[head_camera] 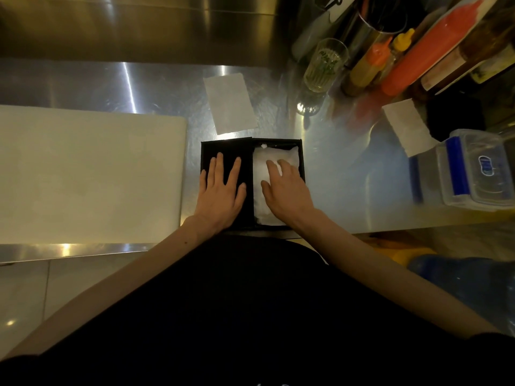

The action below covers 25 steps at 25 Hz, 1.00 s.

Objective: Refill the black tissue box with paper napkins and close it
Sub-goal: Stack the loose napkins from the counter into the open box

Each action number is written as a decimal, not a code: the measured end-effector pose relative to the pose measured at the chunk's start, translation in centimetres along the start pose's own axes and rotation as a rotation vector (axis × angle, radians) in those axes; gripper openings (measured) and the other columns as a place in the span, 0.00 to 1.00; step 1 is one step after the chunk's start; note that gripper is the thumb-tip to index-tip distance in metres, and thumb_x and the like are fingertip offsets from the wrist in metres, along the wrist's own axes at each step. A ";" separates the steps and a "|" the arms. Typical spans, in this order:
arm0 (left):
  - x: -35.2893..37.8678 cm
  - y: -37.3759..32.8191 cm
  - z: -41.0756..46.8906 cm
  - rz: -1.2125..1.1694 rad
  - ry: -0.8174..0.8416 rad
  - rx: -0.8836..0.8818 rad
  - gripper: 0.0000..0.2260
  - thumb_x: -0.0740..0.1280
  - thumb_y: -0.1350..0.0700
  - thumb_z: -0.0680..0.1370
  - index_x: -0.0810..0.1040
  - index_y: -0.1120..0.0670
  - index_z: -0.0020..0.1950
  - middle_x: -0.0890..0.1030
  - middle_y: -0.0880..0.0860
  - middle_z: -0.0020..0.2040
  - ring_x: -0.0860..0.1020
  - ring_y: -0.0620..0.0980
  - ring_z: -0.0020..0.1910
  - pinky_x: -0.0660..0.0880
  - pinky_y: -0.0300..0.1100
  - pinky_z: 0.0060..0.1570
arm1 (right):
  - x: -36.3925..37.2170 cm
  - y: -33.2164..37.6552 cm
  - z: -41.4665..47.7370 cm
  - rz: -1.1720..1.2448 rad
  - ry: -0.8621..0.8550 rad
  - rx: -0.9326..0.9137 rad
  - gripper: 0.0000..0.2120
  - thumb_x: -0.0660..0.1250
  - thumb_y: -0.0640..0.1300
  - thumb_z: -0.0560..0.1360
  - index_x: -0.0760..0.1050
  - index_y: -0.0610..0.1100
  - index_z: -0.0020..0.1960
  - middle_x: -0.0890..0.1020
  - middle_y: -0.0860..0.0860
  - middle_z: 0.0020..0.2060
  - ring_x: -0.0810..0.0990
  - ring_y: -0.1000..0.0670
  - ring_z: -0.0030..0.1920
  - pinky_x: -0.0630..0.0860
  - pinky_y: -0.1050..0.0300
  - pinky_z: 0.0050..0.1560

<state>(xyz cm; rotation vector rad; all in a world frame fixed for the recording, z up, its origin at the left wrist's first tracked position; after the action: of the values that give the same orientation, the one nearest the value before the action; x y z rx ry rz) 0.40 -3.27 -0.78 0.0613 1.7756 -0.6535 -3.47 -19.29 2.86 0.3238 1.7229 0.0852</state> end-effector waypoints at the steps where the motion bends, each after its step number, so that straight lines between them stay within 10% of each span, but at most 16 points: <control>1: 0.0 0.0 0.0 0.002 0.001 0.000 0.28 0.46 0.44 0.81 0.48 0.50 0.79 0.48 0.62 0.79 0.46 0.60 0.78 0.45 0.57 0.74 | 0.5 -0.1 0.3 -0.025 0.033 0.000 0.26 0.56 0.51 0.81 0.57 0.41 0.75 0.61 0.36 0.74 0.61 0.36 0.73 0.63 0.44 0.70; 14: -0.3 -0.1 0.0 0.032 0.025 0.008 0.28 0.45 0.43 0.80 0.48 0.50 0.80 0.48 0.63 0.79 0.46 0.60 0.78 0.45 0.57 0.74 | 4.8 -1.4 1.4 -0.103 0.335 0.014 0.34 0.46 0.60 0.81 0.35 0.46 0.78 0.35 0.36 0.76 0.35 0.33 0.75 0.39 0.37 0.73; 25: 0.1 0.0 0.2 -0.010 0.014 -0.001 0.28 0.44 0.43 0.80 0.48 0.50 0.79 0.47 0.61 0.79 0.45 0.60 0.78 0.46 0.57 0.75 | 0.7 -1.4 1.3 0.117 -0.005 -0.118 0.29 0.57 0.52 0.81 0.55 0.39 0.77 0.55 0.38 0.77 0.52 0.40 0.77 0.53 0.45 0.76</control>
<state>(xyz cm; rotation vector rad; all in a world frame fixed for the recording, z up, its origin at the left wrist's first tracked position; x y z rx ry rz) 0.52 -3.39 -0.88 0.0569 1.7905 -0.6611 -2.51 -20.60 1.60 0.3369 1.6858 0.2708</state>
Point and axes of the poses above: each hand's wrist, its own z-axis towards the middle knuckle, its own x-axis out of the palm, y = z × x, the point moved 2 cm from there along z, towards the middle knuckle
